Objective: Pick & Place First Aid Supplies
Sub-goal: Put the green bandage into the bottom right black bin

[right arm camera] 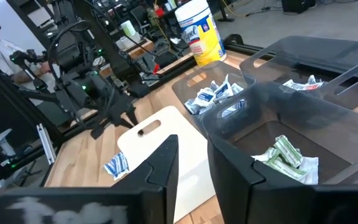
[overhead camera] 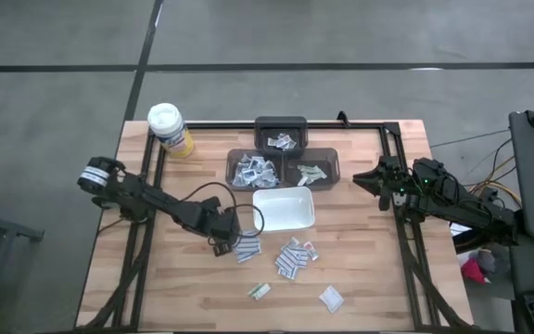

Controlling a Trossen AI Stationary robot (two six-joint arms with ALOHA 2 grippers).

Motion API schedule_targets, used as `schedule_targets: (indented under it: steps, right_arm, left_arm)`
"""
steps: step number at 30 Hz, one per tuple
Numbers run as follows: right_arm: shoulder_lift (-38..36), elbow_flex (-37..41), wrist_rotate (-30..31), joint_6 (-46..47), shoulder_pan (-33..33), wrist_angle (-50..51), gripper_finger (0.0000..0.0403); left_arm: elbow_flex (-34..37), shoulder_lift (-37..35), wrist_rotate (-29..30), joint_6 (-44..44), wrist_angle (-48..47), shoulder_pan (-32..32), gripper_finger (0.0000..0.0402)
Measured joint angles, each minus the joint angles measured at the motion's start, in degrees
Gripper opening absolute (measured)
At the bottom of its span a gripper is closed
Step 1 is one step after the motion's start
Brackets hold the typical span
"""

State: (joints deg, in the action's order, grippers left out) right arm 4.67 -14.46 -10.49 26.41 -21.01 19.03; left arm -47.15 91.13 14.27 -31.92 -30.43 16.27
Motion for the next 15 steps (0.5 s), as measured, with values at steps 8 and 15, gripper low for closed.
schedule_targets:
  steps: [8,15]
  right_arm:
    - [0.0,0.0,0.0,0.0,0.0,0.0,0.0079]
    - [0.0,0.0,0.0,0.0,0.0,0.0,0.0068]
  left_arm:
    - [-0.1,-9.2,1.1,-1.2,-3.3,0.0,0.0000]
    - [-0.1,-18.7,1.3,2.5,3.7,0.0,0.0000]
